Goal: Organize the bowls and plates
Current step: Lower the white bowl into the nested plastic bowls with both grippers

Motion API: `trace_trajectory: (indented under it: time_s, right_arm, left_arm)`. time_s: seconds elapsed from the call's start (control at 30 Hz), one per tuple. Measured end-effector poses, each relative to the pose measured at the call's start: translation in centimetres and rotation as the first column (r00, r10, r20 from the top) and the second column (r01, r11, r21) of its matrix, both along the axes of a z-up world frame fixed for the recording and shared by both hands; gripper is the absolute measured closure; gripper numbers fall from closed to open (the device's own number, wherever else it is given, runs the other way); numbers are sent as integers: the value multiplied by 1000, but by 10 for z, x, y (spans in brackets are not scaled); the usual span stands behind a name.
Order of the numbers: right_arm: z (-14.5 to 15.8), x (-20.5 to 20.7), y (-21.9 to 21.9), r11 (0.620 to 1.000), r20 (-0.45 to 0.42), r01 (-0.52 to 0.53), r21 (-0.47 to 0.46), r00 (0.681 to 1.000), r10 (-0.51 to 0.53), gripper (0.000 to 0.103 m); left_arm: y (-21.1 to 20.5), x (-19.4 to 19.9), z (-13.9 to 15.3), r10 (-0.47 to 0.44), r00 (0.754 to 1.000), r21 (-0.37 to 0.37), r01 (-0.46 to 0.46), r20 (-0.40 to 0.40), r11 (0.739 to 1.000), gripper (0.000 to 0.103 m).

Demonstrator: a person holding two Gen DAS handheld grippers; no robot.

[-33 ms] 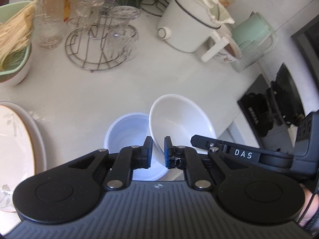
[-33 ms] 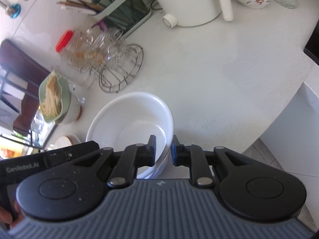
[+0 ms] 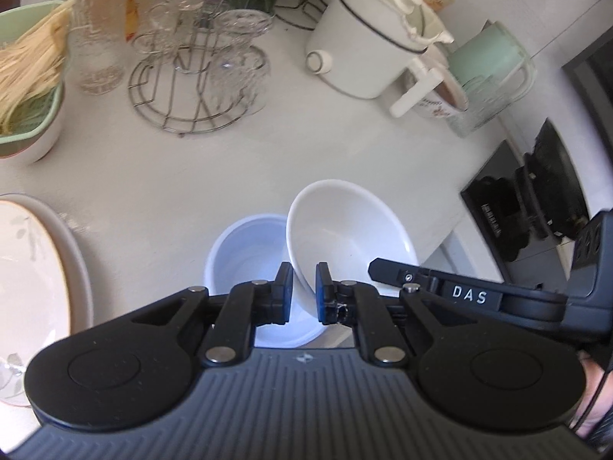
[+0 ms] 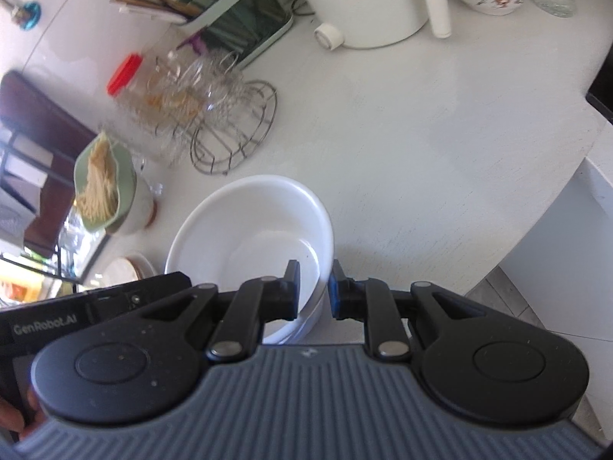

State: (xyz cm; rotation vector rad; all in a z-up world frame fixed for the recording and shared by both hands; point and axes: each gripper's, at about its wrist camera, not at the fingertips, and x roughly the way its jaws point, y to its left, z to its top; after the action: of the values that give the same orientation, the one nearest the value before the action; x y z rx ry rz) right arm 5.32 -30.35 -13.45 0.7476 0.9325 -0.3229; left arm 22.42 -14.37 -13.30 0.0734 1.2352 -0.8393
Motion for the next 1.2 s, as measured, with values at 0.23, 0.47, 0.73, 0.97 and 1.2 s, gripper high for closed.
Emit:
trace_trajectory:
  time_s: [0.23, 0.47, 0.73, 0.97, 1.2]
  right_arm:
    - [-5, 10, 11, 998, -14, -69, -8, 998, 69, 85]
    - [-9, 16, 15, 995, -26, -98, -2, 995, 98, 85]
    - [-11, 21, 12, 996, -34, -94, 0, 995, 94, 85]
    - [-16, 21, -1, 998, -33, -48, 26, 998, 49, 83]
    - [-20, 25, -6, 997, -28, -46, 65, 998, 48, 57]
  left_arm:
    - [21, 1, -6, 47, 999, 4, -47, -15, 999, 90]
    - [32, 6, -10, 88, 996, 7, -88, -23, 996, 90]
    - [38, 13, -20, 90, 996, 34, -89, -31, 995, 84]
    - [51, 20, -22, 126, 992, 25, -125, -34, 992, 49]
    - [53, 24, -30, 182, 982, -27, -184, -57, 983, 61]
